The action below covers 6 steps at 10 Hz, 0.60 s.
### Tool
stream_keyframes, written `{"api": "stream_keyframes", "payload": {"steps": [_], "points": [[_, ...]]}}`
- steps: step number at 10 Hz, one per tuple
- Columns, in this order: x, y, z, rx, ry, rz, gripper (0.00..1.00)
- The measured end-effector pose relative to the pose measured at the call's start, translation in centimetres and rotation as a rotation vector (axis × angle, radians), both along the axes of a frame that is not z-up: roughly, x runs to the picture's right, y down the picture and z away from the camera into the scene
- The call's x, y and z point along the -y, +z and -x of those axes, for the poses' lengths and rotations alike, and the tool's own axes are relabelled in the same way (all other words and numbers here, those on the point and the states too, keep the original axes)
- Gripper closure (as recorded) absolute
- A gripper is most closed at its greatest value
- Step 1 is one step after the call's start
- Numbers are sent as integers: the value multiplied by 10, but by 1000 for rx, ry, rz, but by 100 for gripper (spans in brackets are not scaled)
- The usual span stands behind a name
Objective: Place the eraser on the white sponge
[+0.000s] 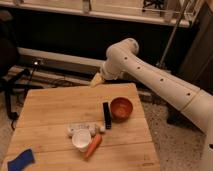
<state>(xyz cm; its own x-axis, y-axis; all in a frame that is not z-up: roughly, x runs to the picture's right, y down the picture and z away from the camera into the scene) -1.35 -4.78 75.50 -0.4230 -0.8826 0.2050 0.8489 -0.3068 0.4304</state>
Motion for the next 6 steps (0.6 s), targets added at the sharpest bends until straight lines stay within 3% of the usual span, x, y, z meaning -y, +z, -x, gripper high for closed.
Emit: {"api": "stream_keyframes", "payload": {"steps": [3, 4, 6], "points": [[-1, 0, 1, 0, -2, 1, 20], [-9, 3, 2, -3, -6, 22, 20], [-46, 16, 16, 2, -37, 106, 20]]}}
